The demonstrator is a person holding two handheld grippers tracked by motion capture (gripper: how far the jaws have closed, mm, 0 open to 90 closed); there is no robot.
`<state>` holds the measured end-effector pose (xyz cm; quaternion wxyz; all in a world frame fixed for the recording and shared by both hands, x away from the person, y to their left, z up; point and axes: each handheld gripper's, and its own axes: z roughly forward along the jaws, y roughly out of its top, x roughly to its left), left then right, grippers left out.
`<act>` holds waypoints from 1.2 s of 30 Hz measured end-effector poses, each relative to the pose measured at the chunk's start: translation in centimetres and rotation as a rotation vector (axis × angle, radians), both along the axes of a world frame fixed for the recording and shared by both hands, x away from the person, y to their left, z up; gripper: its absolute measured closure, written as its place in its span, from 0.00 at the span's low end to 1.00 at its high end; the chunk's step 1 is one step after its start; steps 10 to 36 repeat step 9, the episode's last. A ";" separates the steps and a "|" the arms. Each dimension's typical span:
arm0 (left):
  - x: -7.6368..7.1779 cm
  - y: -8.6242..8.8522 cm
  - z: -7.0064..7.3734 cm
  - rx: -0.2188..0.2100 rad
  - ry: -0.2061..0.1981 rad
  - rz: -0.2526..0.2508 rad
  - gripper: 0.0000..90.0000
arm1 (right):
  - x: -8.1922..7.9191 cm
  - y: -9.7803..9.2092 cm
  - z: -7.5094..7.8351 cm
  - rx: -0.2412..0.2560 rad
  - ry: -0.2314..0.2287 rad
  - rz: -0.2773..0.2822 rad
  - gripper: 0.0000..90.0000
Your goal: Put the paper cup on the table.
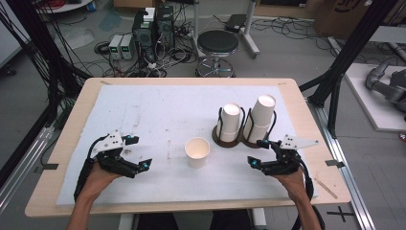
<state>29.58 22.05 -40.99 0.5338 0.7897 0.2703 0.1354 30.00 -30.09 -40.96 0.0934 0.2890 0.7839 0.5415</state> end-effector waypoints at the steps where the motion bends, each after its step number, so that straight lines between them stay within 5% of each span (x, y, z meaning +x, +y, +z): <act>1: 0.0 0.0 0.0 0.000 0.000 0.000 0.02 | 0.0 0.0 0.0 -0.001 -0.001 0.000 0.22; 36: -0.1 0.0 0.1 0.001 -0.001 0.000 0.02 | 0.1 0.0 0.0 -0.001 0.000 -0.003 0.22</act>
